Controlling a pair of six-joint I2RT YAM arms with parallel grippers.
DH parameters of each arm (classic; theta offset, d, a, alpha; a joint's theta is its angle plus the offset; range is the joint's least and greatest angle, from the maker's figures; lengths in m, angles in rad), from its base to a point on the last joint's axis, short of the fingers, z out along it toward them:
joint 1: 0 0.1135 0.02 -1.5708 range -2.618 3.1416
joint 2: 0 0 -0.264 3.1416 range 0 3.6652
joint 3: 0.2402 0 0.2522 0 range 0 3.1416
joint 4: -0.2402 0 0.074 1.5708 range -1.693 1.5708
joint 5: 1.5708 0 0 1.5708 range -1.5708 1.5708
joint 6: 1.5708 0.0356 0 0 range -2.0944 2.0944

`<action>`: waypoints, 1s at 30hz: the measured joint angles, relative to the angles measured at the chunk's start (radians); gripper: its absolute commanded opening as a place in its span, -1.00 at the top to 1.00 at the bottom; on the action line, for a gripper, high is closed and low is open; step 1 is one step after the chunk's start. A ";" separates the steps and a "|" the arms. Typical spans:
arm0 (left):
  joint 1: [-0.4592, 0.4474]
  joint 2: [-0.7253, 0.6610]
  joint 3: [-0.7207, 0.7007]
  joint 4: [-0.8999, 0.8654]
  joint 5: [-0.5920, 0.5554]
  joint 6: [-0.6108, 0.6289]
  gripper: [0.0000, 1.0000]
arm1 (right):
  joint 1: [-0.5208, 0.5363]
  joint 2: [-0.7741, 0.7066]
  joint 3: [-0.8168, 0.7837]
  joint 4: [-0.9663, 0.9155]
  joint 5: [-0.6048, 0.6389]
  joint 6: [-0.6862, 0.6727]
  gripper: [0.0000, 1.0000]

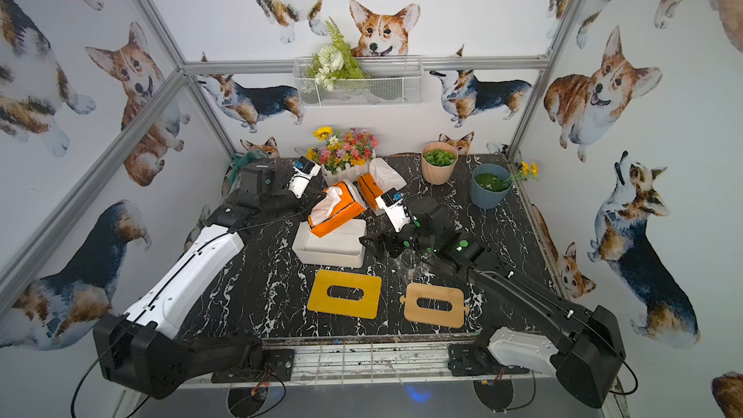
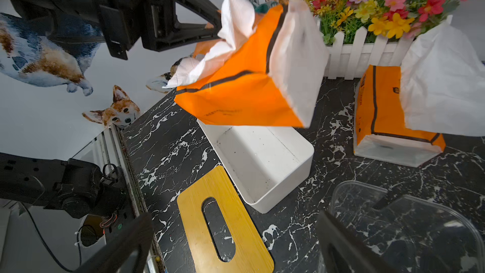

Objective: Put the tissue paper into the tissue box
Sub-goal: Place the paper towel in the tissue box.

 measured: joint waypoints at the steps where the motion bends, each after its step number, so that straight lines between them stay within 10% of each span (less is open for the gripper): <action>1: -0.010 0.015 0.013 -0.023 0.004 0.041 1.00 | -0.006 -0.010 -0.005 -0.010 0.001 0.000 -0.99; 14: -0.043 0.155 0.104 -0.213 -0.028 0.424 1.00 | -0.017 -0.064 -0.071 -0.019 -0.006 0.008 -0.99; 30: -0.044 0.186 0.028 -0.252 -0.074 0.591 1.00 | -0.017 -0.089 -0.145 -0.017 -0.016 0.038 -0.99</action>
